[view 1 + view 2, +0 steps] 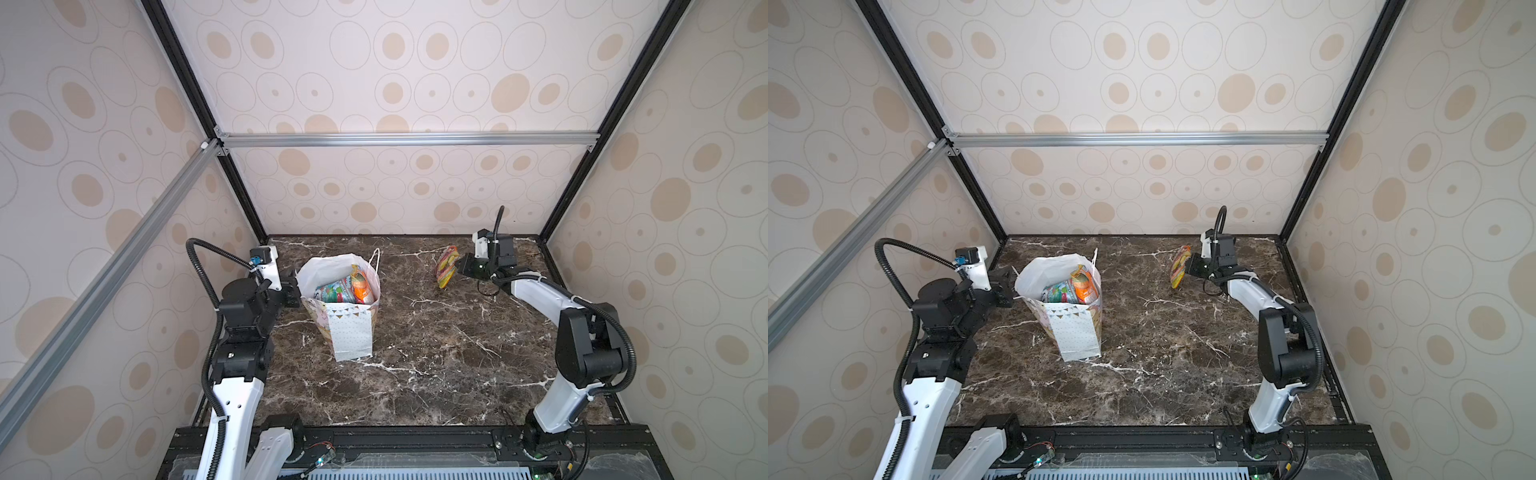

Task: Place the snacks into the paper bag

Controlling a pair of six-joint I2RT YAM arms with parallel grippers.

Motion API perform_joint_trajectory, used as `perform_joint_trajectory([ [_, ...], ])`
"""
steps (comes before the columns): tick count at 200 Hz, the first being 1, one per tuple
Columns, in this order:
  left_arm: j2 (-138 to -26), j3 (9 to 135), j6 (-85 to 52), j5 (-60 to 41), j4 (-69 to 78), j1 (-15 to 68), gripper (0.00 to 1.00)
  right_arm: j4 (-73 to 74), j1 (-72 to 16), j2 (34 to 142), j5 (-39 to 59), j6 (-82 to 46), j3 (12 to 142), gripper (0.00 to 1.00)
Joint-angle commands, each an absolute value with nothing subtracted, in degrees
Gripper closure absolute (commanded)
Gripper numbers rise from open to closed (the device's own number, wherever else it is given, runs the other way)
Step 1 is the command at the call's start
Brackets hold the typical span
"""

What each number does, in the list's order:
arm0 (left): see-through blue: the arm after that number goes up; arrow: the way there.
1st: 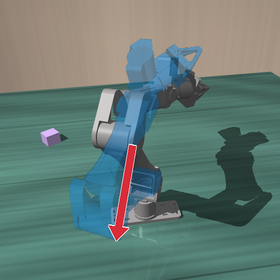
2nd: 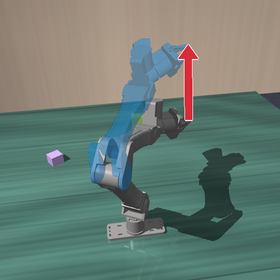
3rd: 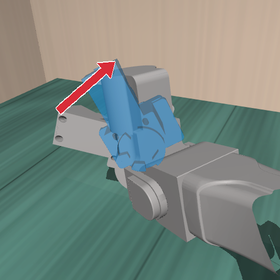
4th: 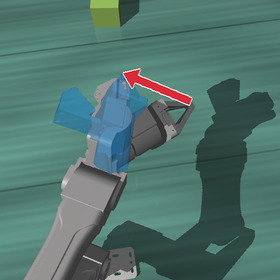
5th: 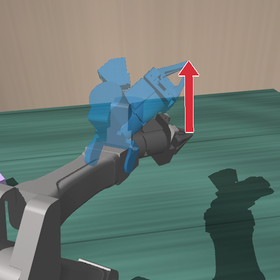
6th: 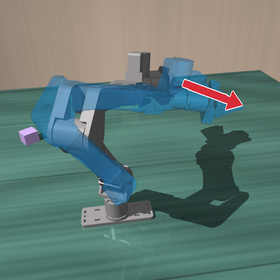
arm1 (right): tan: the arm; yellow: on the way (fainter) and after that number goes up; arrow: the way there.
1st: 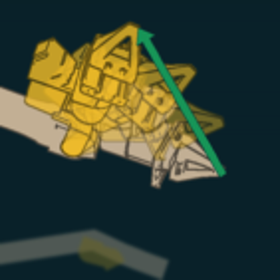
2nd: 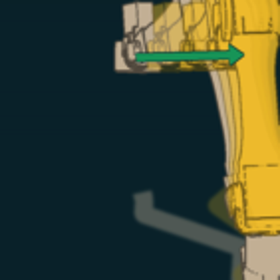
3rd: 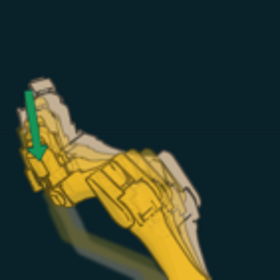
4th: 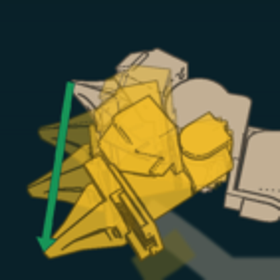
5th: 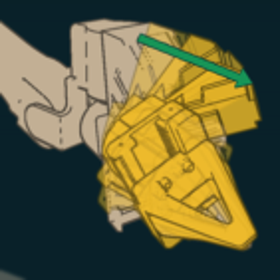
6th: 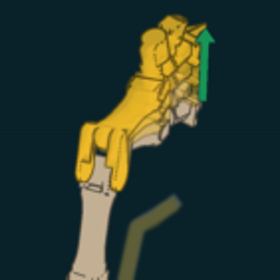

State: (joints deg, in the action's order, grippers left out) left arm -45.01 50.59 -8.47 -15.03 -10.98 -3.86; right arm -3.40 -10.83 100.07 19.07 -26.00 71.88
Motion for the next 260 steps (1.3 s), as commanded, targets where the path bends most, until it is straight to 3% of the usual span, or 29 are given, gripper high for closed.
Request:
perform_joint_trajectory([
  [1, -43.79, 51.28, -7.56, -14.45, -9.54, -4.03, 1.00, -6.08, -11.65, 96.20, 17.90, -22.95, 74.22, 1.00],
  [87, -43.72, 51.25, -7.40, -14.04, -9.64, -4.03, 1.00, -14.49, -18.41, 87.29, 11.67, -14.83, 80.53, 1.00],
  [128, -43.34, 51.21, -7.47, -14.04, -9.45, -4.04, 1.00, -19.31, -19.31, 87.83, 10.11, -13.09, 83.11, 1.00],
  [168, -43.42, 51.15, -7.56, -14.39, -9.47, -3.99, 1.00, -32.11, -20.12, 92.10, 1.25, -11.43, 84.13, 0.58],
  [207, -43.81, 51.24, -7.56, -15.10, -9.37, -3.99, 1.00, -21.83, -13.68, 91.11, 7.67, -15.54, 70.87, 0.51],
  [260, -43.77, 51.36, -7.55, -14.75, -9.49, -4.09, 1.00, -22.83, -10.11, 99.14, 10.37, -11.47, 69.33, 0.43],
])
